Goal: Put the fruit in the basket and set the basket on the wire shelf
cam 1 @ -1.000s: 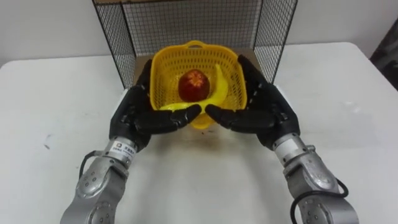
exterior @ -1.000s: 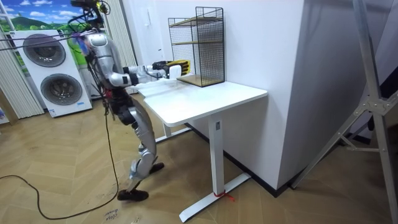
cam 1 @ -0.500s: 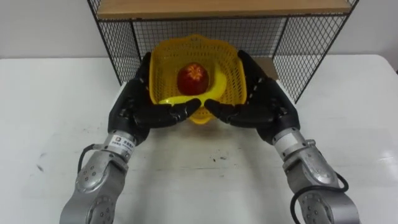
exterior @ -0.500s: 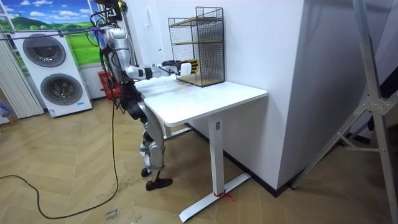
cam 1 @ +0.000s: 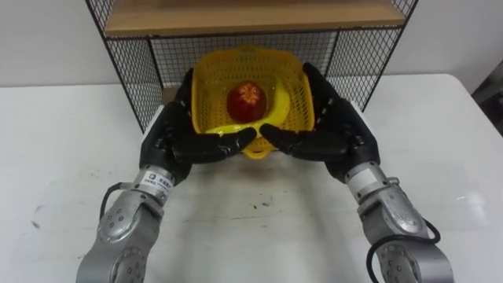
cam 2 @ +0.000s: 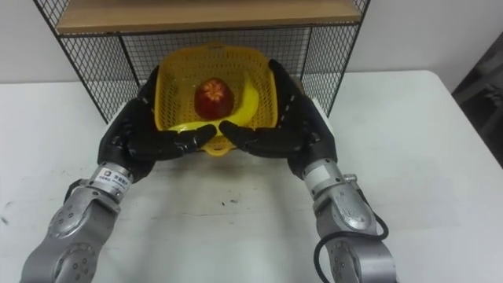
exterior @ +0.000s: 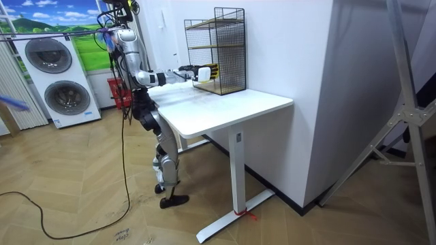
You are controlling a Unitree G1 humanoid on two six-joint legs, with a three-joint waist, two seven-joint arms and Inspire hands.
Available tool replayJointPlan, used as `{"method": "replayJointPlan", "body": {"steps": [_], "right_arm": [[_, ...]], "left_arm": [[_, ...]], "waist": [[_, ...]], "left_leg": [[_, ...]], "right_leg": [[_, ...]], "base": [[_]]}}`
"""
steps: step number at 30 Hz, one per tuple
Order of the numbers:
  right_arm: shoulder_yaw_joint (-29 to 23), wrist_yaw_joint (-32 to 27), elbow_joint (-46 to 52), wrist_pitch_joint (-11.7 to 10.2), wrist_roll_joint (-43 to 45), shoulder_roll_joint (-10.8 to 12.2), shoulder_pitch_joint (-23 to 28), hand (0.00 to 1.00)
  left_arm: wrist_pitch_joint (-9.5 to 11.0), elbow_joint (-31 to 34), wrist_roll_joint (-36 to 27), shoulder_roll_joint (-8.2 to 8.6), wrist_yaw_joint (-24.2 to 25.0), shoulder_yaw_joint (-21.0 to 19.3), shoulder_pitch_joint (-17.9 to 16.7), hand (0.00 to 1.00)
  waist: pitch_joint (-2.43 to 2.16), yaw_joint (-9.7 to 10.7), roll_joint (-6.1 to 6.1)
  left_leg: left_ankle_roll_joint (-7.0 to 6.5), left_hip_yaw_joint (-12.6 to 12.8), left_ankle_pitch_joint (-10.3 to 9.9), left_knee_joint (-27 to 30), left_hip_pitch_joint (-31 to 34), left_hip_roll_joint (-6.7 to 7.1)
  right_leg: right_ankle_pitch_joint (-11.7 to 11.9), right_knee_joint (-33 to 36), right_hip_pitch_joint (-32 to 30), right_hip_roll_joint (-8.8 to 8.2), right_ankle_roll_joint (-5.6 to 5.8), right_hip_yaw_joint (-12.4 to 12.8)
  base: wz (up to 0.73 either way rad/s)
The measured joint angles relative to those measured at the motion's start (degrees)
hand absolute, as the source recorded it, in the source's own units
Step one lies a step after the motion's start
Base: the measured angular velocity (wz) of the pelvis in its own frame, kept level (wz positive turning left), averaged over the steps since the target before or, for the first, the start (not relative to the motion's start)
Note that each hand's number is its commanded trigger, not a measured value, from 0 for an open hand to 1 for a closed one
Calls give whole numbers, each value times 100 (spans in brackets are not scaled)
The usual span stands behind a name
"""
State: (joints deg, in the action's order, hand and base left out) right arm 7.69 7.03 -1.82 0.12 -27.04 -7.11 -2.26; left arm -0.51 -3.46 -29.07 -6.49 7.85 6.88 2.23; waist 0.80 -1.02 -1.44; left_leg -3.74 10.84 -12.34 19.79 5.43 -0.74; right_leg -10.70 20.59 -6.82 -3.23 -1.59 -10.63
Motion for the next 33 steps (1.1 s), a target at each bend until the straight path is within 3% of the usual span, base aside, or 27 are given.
{"method": "replayJointPlan", "body": {"steps": [12,15,17,21,24,33], "right_arm": [[16,-227,-222,28,-1,16,-32,0],[16,-256,-363,147,6,8,-109,0],[-6,-284,-383,300,21,-1,-192,0],[-53,-288,-700,408,118,2,-584,0],[-153,-266,-824,563,279,42,-889,0],[-221,-422,-1126,775,209,98,-1457,0]], "left_arm": [[-210,-255,-10,37,-3,3,174,0],[-251,-487,-9,58,-53,-2,316,0],[-370,-508,-3,61,-86,-11,330,0],[-565,-582,130,81,-96,-71,431,0],[-672,-961,234,191,-103,-162,797,0],[-958,-1362,217,260,-568,-168,1282,0]], "waist": [[5,63,37],[1,60,59],[2,61,61],[4,99,65],[11,95,75],[30,74,145]], "left_leg": [[6,4,11,-7,-8,-4],[6,4,12,-10,-12,-3],[12,4,16,-25,-1,0],[19,6,22,-29,10,-3],[17,3,31,-28,20,-9],[19,-6,33,-32,20,-12]], "right_leg": [[12,13,-13,8,-15,33],[12,17,-10,10,-14,41],[12,22,-16,11,-15,50],[13,20,-10,21,-17,65],[15,8,4,12,-21,21],[16,3,1,10,-25,11]], "base": [[0],[0],[0],[0],[4],[0]]}}
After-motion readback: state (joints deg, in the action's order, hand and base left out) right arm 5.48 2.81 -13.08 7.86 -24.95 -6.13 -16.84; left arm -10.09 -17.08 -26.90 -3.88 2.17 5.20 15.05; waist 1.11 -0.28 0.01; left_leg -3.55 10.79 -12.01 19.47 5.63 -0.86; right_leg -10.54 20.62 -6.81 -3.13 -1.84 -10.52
